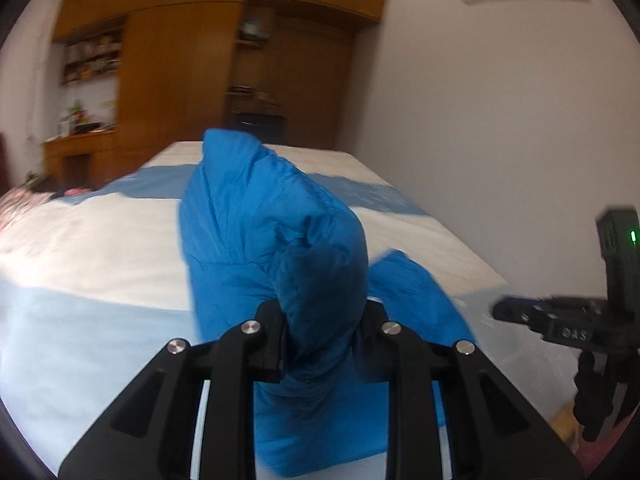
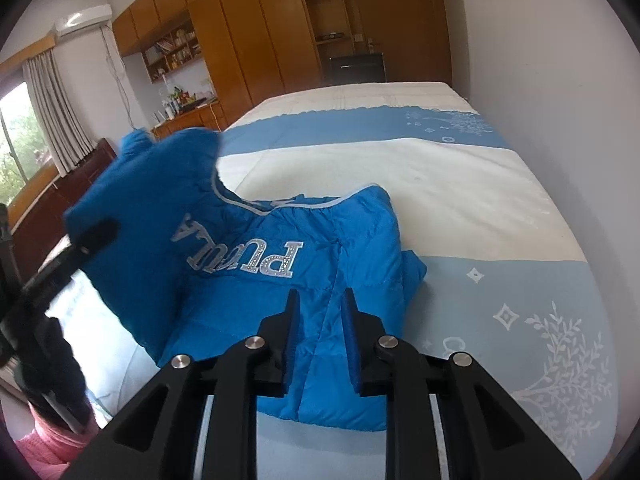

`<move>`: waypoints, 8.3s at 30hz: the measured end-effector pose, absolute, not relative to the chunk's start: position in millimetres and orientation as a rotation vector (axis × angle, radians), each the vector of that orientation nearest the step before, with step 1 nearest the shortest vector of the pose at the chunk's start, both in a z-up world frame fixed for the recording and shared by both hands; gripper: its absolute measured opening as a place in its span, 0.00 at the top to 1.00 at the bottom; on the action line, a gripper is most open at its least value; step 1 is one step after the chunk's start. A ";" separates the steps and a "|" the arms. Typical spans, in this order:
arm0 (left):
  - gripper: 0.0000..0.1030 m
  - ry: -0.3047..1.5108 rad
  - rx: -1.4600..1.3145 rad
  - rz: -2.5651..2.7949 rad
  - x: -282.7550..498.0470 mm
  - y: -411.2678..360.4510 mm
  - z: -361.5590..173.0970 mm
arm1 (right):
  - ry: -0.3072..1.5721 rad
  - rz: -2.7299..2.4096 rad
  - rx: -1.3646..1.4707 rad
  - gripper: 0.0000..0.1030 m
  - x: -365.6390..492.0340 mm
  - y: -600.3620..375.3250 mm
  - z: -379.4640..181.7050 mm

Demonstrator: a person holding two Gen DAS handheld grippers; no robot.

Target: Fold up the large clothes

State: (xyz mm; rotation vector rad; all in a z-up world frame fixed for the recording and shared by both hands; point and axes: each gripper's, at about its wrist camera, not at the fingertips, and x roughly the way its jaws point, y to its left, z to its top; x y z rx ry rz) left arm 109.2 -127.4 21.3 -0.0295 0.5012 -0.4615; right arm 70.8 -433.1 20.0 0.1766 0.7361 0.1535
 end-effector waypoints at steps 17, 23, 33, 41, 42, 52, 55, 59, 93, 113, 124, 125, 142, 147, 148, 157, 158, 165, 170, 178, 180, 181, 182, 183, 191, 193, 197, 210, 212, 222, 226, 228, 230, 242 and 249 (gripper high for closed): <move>0.79 0.749 0.102 -0.679 138.2 -202.3 -60.1 | 0.821 0.126 0.235 0.79 84.6 -453.3 -4.1; 0.78 0.764 0.083 -0.686 145.9 -199.4 -59.4 | 0.833 0.138 0.234 0.77 87.1 -447.1 -9.1; 0.77 0.750 0.072 -0.693 139.5 -199.7 -64.2 | 0.863 0.151 0.256 0.74 100.3 -445.9 -21.8; 0.51 0.742 0.024 -0.797 122.6 -179.0 -43.1 | 0.823 0.244 0.301 0.33 118.1 -448.9 3.0; 0.43 0.743 -0.005 -0.824 118.0 -173.4 -37.6 | 0.820 0.271 0.318 0.33 123.2 -450.5 7.3; 0.44 0.710 -0.157 -0.615 141.2 -87.7 -1.4 | 1.006 0.445 0.488 0.23 194.0 -449.1 -14.2; 0.44 0.742 -0.140 -0.479 172.0 -70.1 -15.5 | 1.083 0.448 0.528 0.20 216.0 -447.0 -30.9; 0.45 0.832 -0.176 -0.447 200.9 -59.7 -41.9 | 1.146 0.442 0.527 0.20 236.4 -439.7 -48.9; 0.47 0.808 -0.198 -0.574 198.0 -118.9 -2.8 | 0.893 0.455 0.390 0.89 138.3 -467.7 38.4; 0.45 0.903 -0.058 -0.563 212.9 -176.9 -54.2 | 0.952 0.425 0.605 0.80 180.4 -511.9 -74.6; 0.46 0.871 -0.095 -0.487 188.6 -141.0 -25.4 | 0.802 0.250 0.332 0.64 118.9 -496.1 9.7; 0.47 0.855 -0.092 -0.457 182.0 -138.6 -21.1 | 0.785 0.290 0.316 0.64 114.0 -487.6 20.5; 0.51 0.841 0.002 -0.530 132.3 -169.7 -39.1 | 0.911 0.415 0.289 1.00 82.1 -446.1 -59.0; 0.51 0.842 0.008 -0.523 130.2 -170.3 -50.2 | 0.839 0.398 0.305 1.00 80.8 -445.4 -79.8; 0.50 0.843 0.002 -0.523 130.2 -169.5 -51.8 | 0.822 0.391 0.297 1.00 78.2 -443.2 -82.7; 0.51 0.867 -0.054 -0.541 155.9 -165.9 -22.4 | 0.769 0.419 0.290 1.00 88.5 -455.5 -26.9; 0.51 0.862 -0.066 -0.538 167.2 -165.6 -14.3 | 0.752 0.406 0.276 1.00 95.6 -456.1 -17.7; 0.52 0.921 -0.080 -0.496 239.0 -184.1 -13.4 | 0.748 0.350 0.265 0.95 179.2 -461.4 -1.5; 0.50 0.984 -0.081 -0.515 262.4 -195.0 -35.4 | 0.869 0.299 0.322 1.00 202.4 -476.6 -43.7; 0.53 1.041 -0.111 -0.524 275.1 -194.7 -44.3 | 0.891 0.267 0.354 1.00 195.4 -479.7 -58.5; 0.53 1.007 -0.118 -0.499 264.6 -185.3 -33.0 | 0.860 0.243 0.327 0.95 186.7 -471.9 -41.0; 0.54 0.977 -0.126 -0.486 254.0 -179.4 -25.6 | 0.818 0.249 0.316 0.95 174.9 -466.5 -27.4; 0.54 0.946 -0.131 -0.476 245.4 -175.2 -19.2 | 0.793 0.270 0.311 0.95 167.4 -461.9 -19.3; 0.55 0.909 -0.133 -0.468 233.3 -171.4 -12.9 | 0.768 0.300 0.307 0.95 159.6 -455.0 -10.9; 0.62 0.838 -0.087 -0.546 185.9 -183.7 -24.1 | 0.692 0.272 0.208 0.95 123.9 -412.6 -18.5; 0.64 0.809 -0.052 -0.533 184.9 -189.0 -32.3 | 0.682 0.253 0.204 0.96 124.3 -412.5 -26.3; 0.67 0.794 -0.042 -0.540 187.2 -193.8 -46.9 | 0.681 0.239 0.190 0.98 124.2 -410.6 -40.9; 0.70 0.801 -0.009 -0.536 179.4 -198.6 -64.0 | 0.679 0.224 0.175 0.98 129.5 -409.7 -64.8; 0.70 0.799 -0.005 -0.534 178.7 -199.0 -65.0 | 0.677 0.223 0.176 0.98 129.7 -410.0 -65.7; 0.71 0.788 -0.005 -0.527 177.6 -200.0 -65.7 | 0.667 0.221 0.177 0.98 127.4 -410.7 -66.7; 0.71 0.786 -0.008 -0.525 177.3 -199.0 -66.0 | 0.668 0.219 0.178 0.98 127.4 -410.6 -66.7; 0.71 0.789 -0.010 -0.524 177.2 -198.4 -65.2 | 0.674 0.214 0.162 0.98 127.4 -408.9 -64.4; 0.72 0.796 -0.015 -0.528 178.3 -196.8 -62.0 | 0.681 0.212 0.154 0.98 125.8 -407.6 -57.9; 0.74 0.765 0.012 -0.518 166.1 -163.0 -26.9 | 0.631 0.256 0.202 0.83 109.4 -428.0 -20.8; 0.50 0.763 0.025 -0.512 165.4 -146.1 -21.5 | 0.620 0.234 0.256 0.55 108.4 -458.4 -8.5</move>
